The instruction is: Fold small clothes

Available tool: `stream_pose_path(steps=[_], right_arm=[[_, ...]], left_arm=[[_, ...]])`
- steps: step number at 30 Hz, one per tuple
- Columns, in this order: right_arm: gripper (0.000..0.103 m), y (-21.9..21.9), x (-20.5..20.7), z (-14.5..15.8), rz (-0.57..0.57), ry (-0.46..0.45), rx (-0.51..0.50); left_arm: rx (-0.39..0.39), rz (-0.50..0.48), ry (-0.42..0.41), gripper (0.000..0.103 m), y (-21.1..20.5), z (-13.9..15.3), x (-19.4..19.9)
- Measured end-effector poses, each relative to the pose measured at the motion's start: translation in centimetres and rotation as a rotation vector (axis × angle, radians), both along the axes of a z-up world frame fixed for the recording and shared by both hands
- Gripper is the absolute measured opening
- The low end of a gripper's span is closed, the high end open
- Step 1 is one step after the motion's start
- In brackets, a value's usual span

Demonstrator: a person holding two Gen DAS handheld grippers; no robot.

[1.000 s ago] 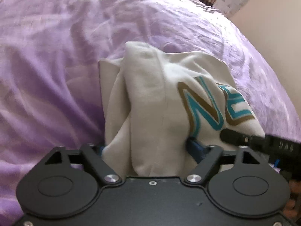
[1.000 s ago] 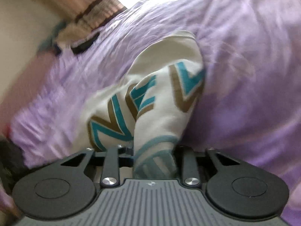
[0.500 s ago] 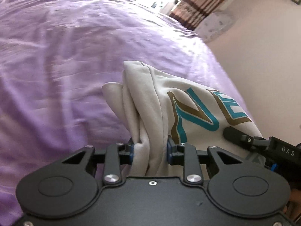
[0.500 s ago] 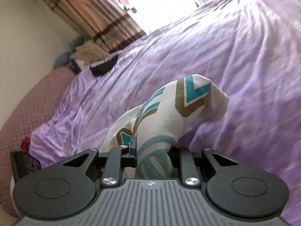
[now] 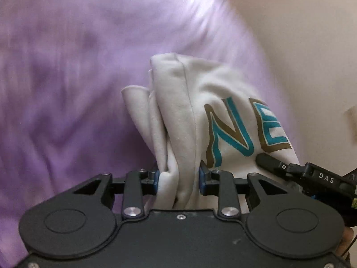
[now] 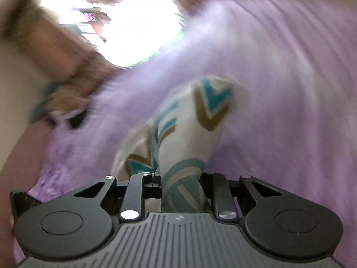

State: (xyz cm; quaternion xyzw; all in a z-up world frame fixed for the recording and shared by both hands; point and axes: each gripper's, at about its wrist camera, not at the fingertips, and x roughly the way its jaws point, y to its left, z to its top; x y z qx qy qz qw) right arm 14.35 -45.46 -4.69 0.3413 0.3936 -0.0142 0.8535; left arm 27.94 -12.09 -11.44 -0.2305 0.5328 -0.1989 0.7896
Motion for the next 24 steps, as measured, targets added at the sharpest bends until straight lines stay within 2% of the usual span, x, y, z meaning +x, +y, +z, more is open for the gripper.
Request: stream_pose_path(steps=[1, 2, 3, 5, 8, 9, 11, 13, 14, 16, 17, 19, 20, 21, 22, 24], right_arm=[[0.025, -0.7, -0.5, -3.0, -0.027, 0.079, 0.019], [0.026, -1.1, -1.2, -5.2, -0.048, 0.097, 0.013], [0.027, -1.5, -2.3, -6.8, -0.053, 0.047, 0.036], [0.029, -2.2, -3.6, -7.6, -0.067, -0.023, 0.113], [0.033, -2.7, -4.1, -6.5, -0.068, -0.013, 0.113], [0.033, -2.4, -4.4, -5.5, -0.072, -0.021, 0.065], [0.030, -1.2, -5.7, -2.8, -0.095, -0.050, -0.102], [0.006, 1.4, -7.2, -0.2, -0.108, -0.104, -0.302], [0.006, 2.3, -8.0, 0.7, -0.102, -0.147, -0.364], [0.005, 4.4, -9.4, 1.5, -0.052, -0.216, -0.371], [0.005, 5.0, -9.6, 1.1, -0.020, -0.206, -0.341], [0.006, 6.4, -10.2, -1.6, 0.000, -0.122, -0.296], [0.006, 7.0, -10.6, -3.7, 0.000, -0.052, -0.291], [0.004, 7.5, -11.0, -5.9, 0.003, 0.021, -0.286], [0.000, 8.1, -11.8, -7.3, -0.008, 0.040, -0.286], [0.000, 9.0, -13.4, -7.5, -0.012, -0.003, -0.326]], left_arm=[[0.046, -0.012, 0.039, 0.036, -1.1, -2.2, -0.3], [0.070, -0.019, 0.038, 0.040, -1.6, -3.5, -0.5], [0.067, -0.013, 0.029, 0.041, -1.7, -4.1, -0.8], [0.066, -0.016, 0.020, 0.044, -1.5, -3.5, -0.9], [0.120, -0.038, 0.018, 0.048, -1.1, -1.8, -0.6], [0.157, -0.042, -0.009, 0.048, -0.7, -1.0, -1.2], [0.244, -0.039, -0.090, 0.046, -0.8, 2.2, -2.1], [0.346, -0.030, -0.223, 0.047, -1.2, 5.0, -3.8], [0.367, -0.033, -0.276, 0.049, -1.6, 5.9, -4.7], [0.346, -0.098, -0.358, 0.055, -3.0, 6.7, -7.0], [0.355, -0.143, -0.351, 0.058, -3.8, 6.0, -7.9], [0.502, -0.223, -0.230, 0.058, -5.7, 1.9, -9.2], [0.577, -0.239, -0.194, 0.062, -6.1, -0.3, -9.9], [0.577, -0.220, -0.231, 0.062, -5.8, -2.0, -11.4], [0.569, -0.201, -0.241, 0.063, -5.4, -2.4, -12.2], [0.553, -0.198, -0.218, 0.062, -5.1, -1.2, -12.6]])
